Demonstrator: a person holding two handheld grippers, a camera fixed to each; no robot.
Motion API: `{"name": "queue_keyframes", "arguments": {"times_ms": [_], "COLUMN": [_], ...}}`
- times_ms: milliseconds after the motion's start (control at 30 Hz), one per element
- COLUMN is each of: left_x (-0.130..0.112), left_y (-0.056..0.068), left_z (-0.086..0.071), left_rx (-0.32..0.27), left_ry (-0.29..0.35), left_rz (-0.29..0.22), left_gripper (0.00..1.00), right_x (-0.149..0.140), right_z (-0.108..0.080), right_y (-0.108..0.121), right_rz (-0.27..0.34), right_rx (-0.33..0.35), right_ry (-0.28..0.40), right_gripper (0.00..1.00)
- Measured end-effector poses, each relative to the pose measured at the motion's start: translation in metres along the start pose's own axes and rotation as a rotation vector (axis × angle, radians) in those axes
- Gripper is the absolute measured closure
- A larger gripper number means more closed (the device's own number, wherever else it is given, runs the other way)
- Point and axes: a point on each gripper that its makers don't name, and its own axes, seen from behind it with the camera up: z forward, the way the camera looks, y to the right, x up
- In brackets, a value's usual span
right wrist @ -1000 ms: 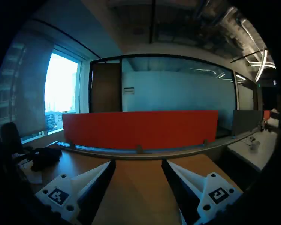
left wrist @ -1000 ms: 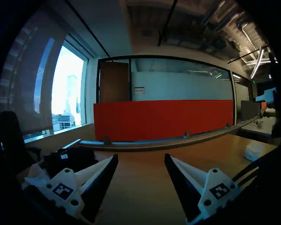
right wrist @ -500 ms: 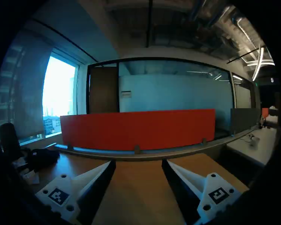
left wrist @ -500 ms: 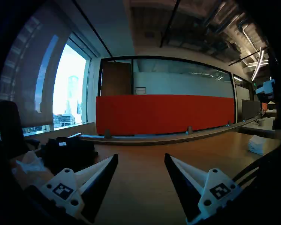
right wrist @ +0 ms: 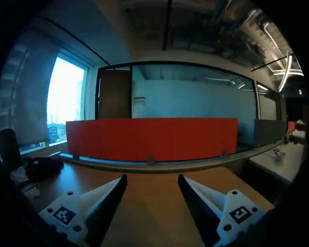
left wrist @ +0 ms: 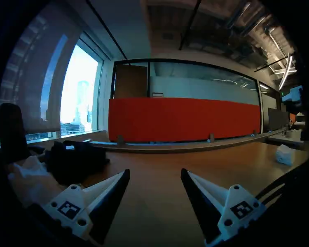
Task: Fold towel
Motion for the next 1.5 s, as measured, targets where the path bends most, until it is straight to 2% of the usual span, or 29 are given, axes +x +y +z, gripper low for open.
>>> {"name": "queue_keyframes", "arguments": {"times_ms": [400, 900, 1500], "left_x": [-0.003, -0.003, -0.004], "left_y": [-0.003, -0.002, -0.003], "left_z": [0.002, 0.002, 0.002], "left_rx": [0.015, 0.016, 0.015], "left_ry": [-0.006, -0.006, -0.009], "left_rz": [0.007, 0.009, 0.009], "left_gripper": [0.08, 0.08, 0.08], "right_x": [-0.004, -0.007, -0.009], "right_z": [0.006, 0.003, 0.006], "right_y": [-0.002, -0.003, 0.012], "right_rz": [-0.016, -0.011, -0.011], "right_rx": [0.001, 0.010, 0.007], "right_ry": [-0.007, -0.016, -0.008], "right_gripper": [0.05, 0.05, 0.05]}}
